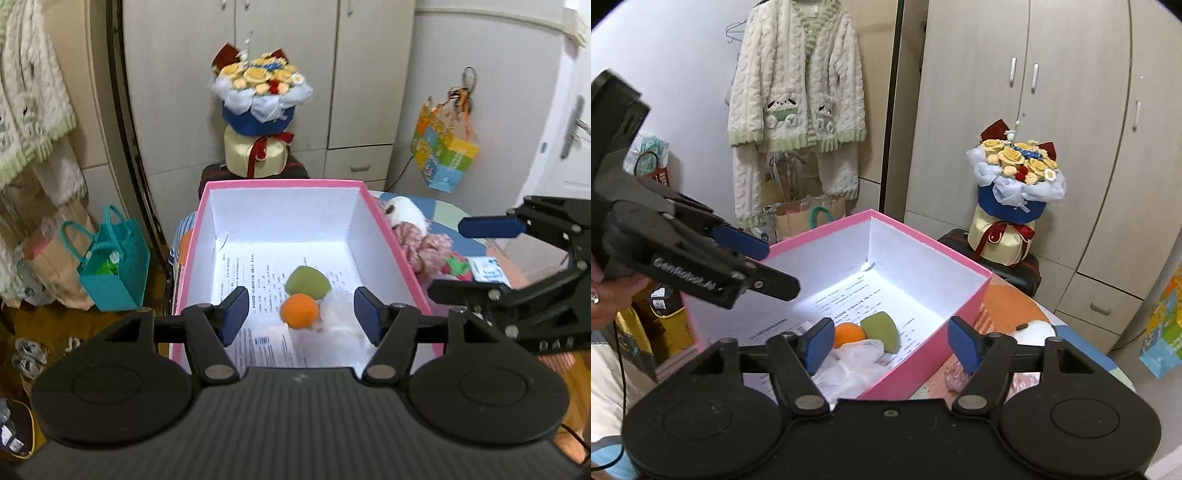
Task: Organize soft objects
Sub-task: 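Withdraw both grippers from the box toward the large white wipes pack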
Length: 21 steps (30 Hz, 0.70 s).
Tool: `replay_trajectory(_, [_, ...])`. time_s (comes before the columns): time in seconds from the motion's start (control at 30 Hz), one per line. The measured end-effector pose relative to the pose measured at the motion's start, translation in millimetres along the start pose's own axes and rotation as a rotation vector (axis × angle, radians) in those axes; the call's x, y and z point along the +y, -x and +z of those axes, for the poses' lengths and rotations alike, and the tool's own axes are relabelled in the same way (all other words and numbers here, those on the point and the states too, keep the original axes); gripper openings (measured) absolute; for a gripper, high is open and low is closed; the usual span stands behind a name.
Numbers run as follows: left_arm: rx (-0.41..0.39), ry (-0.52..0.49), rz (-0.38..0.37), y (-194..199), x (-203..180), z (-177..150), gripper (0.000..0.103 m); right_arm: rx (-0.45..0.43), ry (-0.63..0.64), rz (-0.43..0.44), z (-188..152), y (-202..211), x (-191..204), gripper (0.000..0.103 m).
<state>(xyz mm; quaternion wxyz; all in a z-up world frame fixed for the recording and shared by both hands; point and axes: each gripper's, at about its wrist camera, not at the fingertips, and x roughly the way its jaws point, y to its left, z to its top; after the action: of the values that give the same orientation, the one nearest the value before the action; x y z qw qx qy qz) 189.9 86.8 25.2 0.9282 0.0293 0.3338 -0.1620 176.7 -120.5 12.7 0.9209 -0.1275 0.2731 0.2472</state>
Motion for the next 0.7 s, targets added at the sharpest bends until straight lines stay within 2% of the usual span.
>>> replay_trajectory(0.27, [-0.063,-0.077,0.003,56,-16,-18,0.067,-0.008,-0.027,0.023,-7,43,19,0.083])
replay_trajectory(0.7, [-0.046,-0.159,-0.066,106,-45,-51,0.067,-0.025,0.008,0.059,-27,104,44,0.087])
